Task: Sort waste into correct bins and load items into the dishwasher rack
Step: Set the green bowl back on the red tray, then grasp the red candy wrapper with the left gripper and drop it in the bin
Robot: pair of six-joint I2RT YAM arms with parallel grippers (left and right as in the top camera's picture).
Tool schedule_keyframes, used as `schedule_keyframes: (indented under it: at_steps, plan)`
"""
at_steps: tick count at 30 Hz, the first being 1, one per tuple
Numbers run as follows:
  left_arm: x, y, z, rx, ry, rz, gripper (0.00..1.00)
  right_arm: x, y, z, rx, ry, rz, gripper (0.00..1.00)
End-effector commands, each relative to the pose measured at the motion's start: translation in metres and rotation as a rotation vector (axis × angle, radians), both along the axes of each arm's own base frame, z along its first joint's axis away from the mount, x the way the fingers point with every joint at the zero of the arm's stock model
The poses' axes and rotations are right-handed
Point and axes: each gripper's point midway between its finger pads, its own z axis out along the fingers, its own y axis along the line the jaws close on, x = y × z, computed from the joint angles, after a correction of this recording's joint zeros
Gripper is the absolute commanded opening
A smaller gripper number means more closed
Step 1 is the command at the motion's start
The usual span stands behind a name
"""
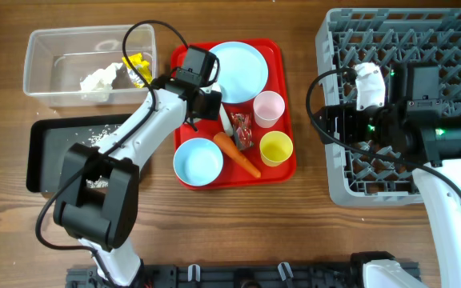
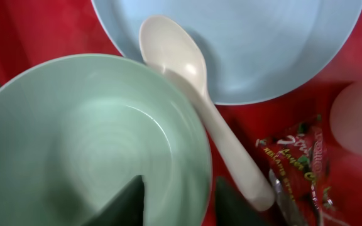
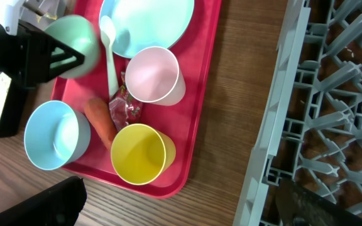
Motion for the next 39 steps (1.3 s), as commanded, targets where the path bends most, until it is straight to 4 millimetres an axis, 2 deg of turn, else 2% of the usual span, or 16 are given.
schedule_keyframes:
  at_steps: [1,5,7,11,16,20,23,30,37,39]
  plan:
    - [-0.005,-0.011,0.000,0.011,0.000,-0.022,0.49,0.003,0.000,0.002,-0.015,-0.011,0.015,1.00]
    - [-0.019,-0.040,0.026,-0.014,-0.050,-0.095,0.56,0.003,0.000,0.002,-0.015,-0.011,0.015,1.00]
    - [-0.028,-0.057,0.030,-0.022,-0.060,-0.139,0.60,0.003,0.000,0.002,-0.015,-0.011,0.015,1.00]
    - [-0.040,-0.076,0.016,-0.008,-0.033,-0.189,0.66,0.002,0.000,0.002,-0.014,-0.009,0.015,1.00]
    - [-0.045,-0.082,-0.006,-0.022,0.022,-0.207,0.75,-0.001,0.000,0.000,-0.018,0.005,0.018,1.00]
    - [-0.047,-0.092,-0.020,-0.047,0.049,-0.227,0.77,-0.003,-0.001,-0.004,-0.035,0.008,0.037,1.00]
    - [-0.045,-0.096,-0.029,-0.058,0.056,-0.233,0.76,-0.003,-0.003,-0.011,-0.045,0.021,0.030,1.00]
    - [-0.044,-0.100,-0.031,-0.069,0.050,-0.239,0.69,-0.001,-0.003,-0.018,-0.044,0.038,0.030,1.00]
    - [-0.053,-0.102,-0.058,-0.037,0.108,-0.252,0.68,-0.001,-0.002,-0.018,-0.044,0.038,0.030,1.00]
    - [-0.055,-0.103,-0.061,-0.034,0.112,-0.257,0.58,-0.001,-0.003,-0.018,-0.044,0.038,0.030,1.00]
